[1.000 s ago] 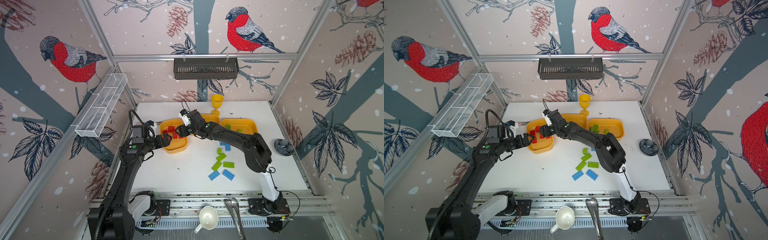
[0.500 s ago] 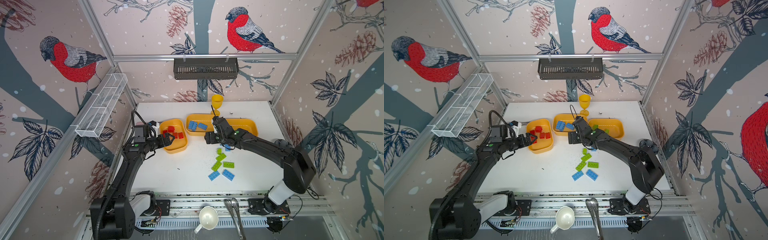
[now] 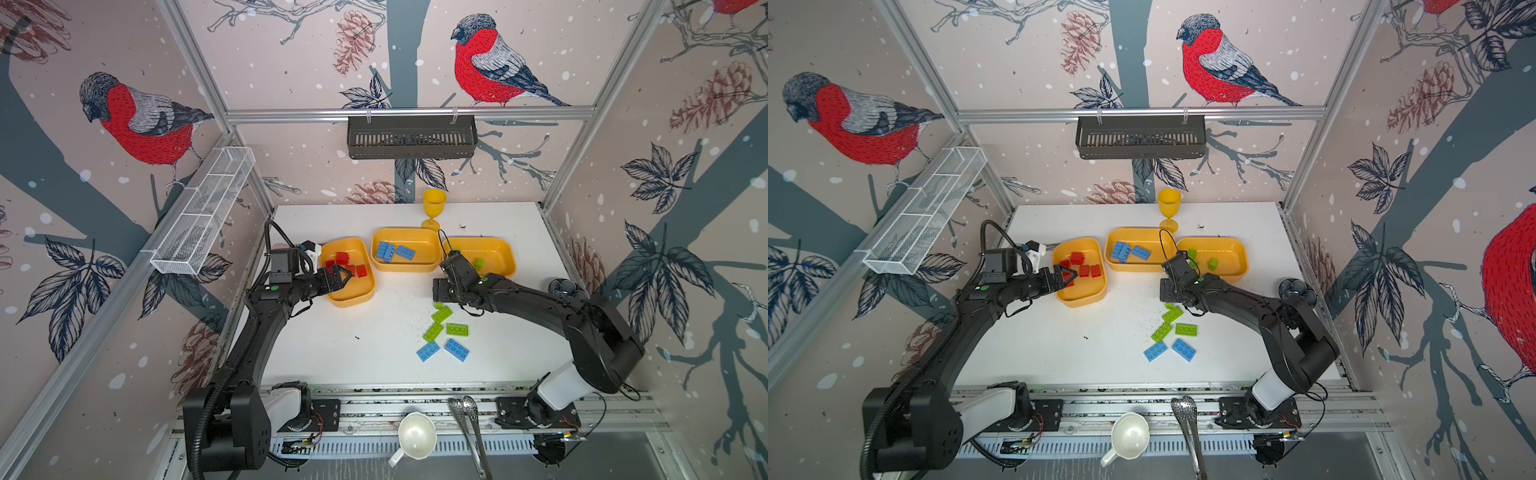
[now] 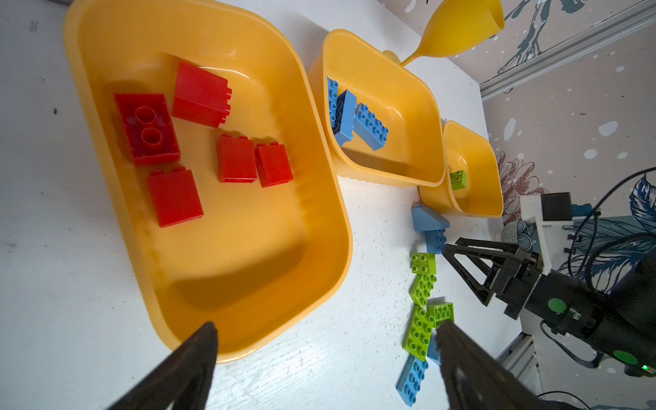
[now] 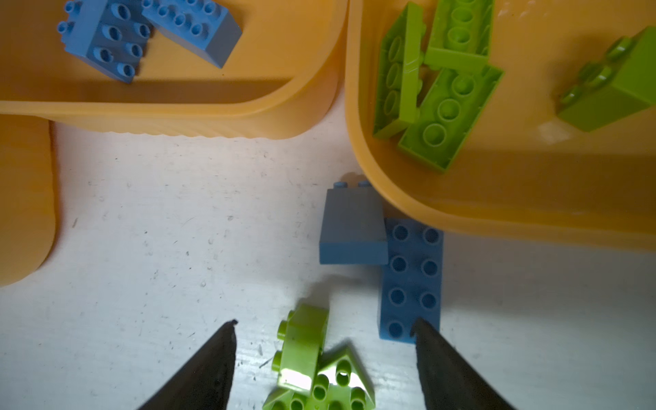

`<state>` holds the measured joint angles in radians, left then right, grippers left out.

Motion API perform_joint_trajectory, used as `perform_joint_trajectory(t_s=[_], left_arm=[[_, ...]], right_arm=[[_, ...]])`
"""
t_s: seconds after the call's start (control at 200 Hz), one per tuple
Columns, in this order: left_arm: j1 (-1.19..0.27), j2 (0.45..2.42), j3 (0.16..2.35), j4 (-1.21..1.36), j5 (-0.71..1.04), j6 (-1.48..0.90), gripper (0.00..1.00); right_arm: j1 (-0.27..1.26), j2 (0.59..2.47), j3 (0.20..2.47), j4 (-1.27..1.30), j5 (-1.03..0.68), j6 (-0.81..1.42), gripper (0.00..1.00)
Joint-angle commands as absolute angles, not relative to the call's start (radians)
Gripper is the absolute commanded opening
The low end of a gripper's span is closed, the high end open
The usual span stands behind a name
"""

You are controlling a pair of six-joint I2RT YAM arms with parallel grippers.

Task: Sort the legos into containers by color
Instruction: 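Move the right gripper back to the pile and grasp a blue brick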

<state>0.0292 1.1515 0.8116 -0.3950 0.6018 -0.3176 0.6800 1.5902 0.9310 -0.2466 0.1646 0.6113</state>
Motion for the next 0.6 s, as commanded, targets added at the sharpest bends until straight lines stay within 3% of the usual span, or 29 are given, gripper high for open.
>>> perform_joint_trajectory(t_s=[0.0, 0.595], left_arm=[[0.030, 1.147, 0.809, -0.371, 0.610, -0.316, 0.95], [0.030, 1.147, 0.801, -0.360, 0.624, -0.317, 0.95]], right_arm=[[0.679, 1.610, 0.928, -0.163, 0.198, 0.567, 0.78], [0.673, 1.716, 0.963, -0.074, 0.210, 0.492, 0.74]])
